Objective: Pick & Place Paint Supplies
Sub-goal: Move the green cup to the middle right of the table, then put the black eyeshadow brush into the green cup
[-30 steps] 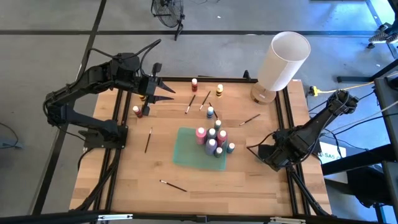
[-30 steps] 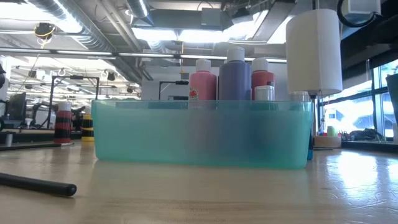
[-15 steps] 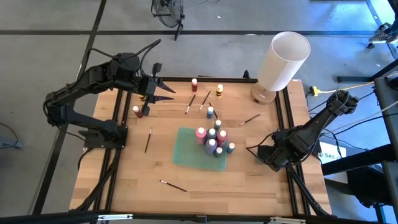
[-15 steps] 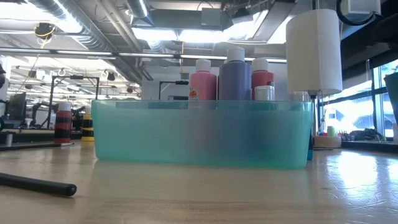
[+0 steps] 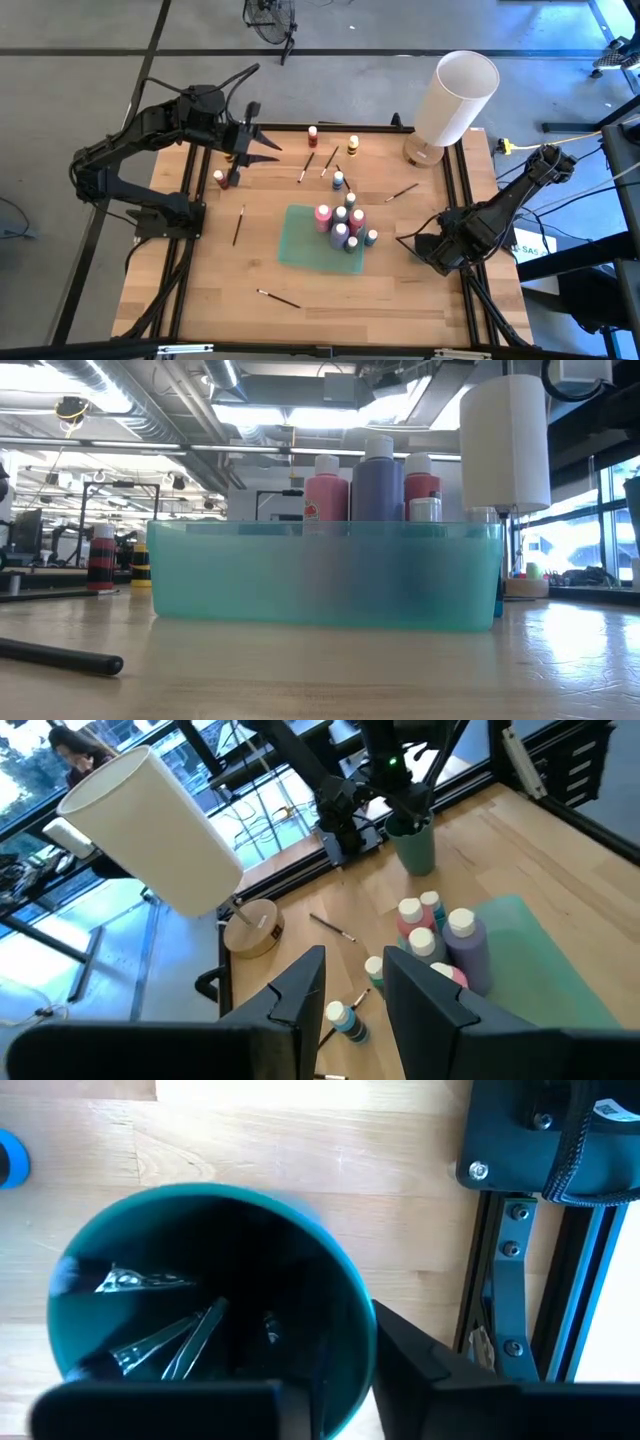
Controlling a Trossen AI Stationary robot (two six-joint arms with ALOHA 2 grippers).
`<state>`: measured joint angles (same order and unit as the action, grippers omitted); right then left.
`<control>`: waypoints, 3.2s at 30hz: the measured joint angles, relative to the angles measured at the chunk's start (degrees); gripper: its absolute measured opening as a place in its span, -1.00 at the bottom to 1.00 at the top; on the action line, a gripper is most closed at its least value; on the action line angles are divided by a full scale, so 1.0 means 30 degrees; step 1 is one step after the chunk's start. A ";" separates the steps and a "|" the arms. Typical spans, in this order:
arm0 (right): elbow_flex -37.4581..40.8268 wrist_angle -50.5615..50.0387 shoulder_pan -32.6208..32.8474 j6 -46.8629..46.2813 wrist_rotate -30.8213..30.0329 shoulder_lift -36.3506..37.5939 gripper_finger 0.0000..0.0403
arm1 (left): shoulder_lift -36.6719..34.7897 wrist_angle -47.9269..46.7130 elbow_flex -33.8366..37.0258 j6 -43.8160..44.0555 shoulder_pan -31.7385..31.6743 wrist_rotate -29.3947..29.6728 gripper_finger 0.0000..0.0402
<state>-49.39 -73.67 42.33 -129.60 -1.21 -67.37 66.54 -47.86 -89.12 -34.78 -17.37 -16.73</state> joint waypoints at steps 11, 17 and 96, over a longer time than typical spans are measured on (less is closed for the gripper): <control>0.0000 -0.0001 0.0000 0.0000 0.0059 0.0000 -0.35 | 0.0000 0.0000 0.0000 0.0005 0.0007 -0.0662 -0.51; -0.0073 -0.0312 0.0000 0.0027 0.0164 0.0083 -0.31 | 0.0000 0.0002 0.0000 -0.0005 0.0007 -0.0670 -0.51; -1.1307 -0.1455 -1.3595 4.8077 -0.8369 -0.4422 -0.48 | 0.3111 0.6504 0.0007 1.1363 0.2783 -0.2731 -0.51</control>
<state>-83.31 -78.03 1.54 14.63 -26.32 -80.64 75.88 -28.34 -89.10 -0.69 -9.02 -24.93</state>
